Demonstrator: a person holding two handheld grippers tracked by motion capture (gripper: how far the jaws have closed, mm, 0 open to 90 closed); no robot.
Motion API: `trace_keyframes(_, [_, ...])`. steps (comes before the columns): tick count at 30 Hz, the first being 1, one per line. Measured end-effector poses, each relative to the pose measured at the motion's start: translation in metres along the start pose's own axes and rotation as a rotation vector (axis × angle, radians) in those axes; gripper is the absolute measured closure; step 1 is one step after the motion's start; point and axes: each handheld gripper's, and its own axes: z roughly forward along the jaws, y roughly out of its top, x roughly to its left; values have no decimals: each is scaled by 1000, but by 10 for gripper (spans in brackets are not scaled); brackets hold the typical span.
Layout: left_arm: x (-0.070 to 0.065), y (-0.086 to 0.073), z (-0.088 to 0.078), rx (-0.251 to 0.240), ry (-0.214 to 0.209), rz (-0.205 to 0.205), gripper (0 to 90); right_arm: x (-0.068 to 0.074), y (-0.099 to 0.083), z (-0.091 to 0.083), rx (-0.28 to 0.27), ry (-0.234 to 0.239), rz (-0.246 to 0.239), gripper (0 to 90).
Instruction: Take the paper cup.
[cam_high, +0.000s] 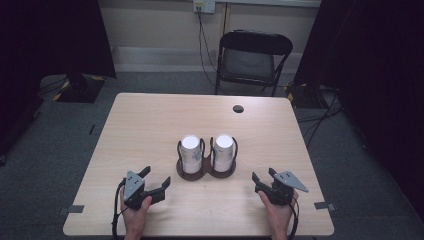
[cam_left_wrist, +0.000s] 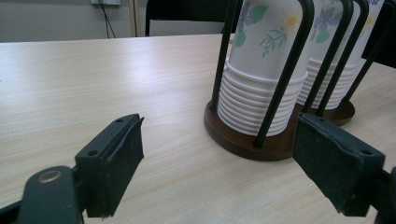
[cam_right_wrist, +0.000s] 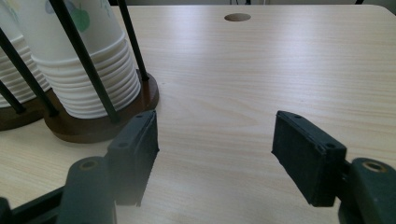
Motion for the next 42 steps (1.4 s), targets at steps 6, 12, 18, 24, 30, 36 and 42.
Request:
trace_keyframes(6, [0, 0, 0, 5, 5, 0, 164, 11, 19, 0, -41, 39, -26, 361])
trace_keyframes(12, [-1, 0, 0, -1, 6, 12, 167, 26, 38, 3, -70, 85, -58, 372])
trace_keyframes(18, [0, 0, -1, -3, -10, 13, 167, 35, 54, 2, -88, 142, -79, 361])
trace_keyframes(24, [-1, 0, -1, -6, -4, 19, 167, 42, 67, 6, -103, 170, -92, 368])
trace_keyframes(30, [-4, 0, -1, -4, 10, 46, 167, 50, 75, 12, -109, 207, -108, 369])
trace_keyframes(36, [-4, 0, 0, -2, 13, 48, 166, 56, 85, 18, -112, 218, -118, 355])
trace_keyframes(42, [-4, -1, -1, -11, -11, 56, 159, 63, 98, 30, -102, 243, -153, 353])
